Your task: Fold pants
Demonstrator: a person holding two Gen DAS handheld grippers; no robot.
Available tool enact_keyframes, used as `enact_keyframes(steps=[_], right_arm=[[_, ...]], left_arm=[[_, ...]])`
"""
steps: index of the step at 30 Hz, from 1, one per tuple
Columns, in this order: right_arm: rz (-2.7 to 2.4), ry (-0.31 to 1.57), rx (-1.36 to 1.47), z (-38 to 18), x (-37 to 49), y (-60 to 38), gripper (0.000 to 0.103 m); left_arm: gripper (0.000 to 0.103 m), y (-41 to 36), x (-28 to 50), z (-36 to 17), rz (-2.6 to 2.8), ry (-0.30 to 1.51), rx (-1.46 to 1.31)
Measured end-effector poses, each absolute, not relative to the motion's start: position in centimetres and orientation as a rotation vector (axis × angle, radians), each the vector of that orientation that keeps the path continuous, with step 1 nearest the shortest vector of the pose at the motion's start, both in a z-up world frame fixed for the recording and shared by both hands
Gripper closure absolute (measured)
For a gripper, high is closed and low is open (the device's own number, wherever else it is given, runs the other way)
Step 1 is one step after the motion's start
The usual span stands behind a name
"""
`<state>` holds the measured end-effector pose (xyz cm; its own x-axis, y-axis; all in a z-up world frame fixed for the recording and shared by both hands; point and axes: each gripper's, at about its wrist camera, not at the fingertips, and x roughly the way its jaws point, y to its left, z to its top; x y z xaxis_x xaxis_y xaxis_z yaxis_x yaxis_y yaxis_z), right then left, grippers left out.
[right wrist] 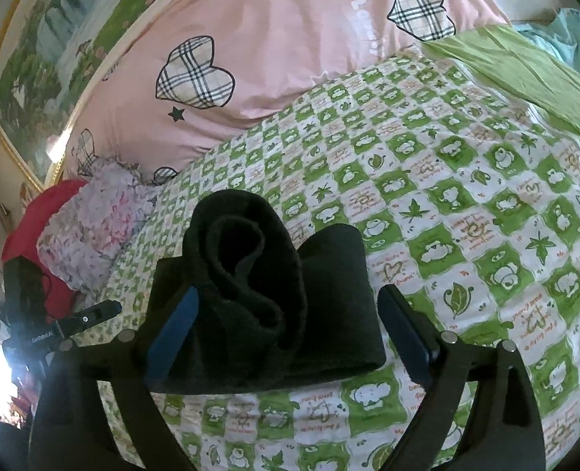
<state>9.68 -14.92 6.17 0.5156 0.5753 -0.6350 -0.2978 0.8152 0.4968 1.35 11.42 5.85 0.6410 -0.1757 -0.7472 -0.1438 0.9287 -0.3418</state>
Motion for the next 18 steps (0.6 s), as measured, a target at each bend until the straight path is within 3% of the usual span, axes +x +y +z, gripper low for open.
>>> enact_keyframes(steps=[18], right_arm=[[0.548,0.958,0.366,3.2,11.7,-14.7,0.006]], left_arm=[[0.024,11.1,4.9,0.2,-0.034,1.03,-0.479]])
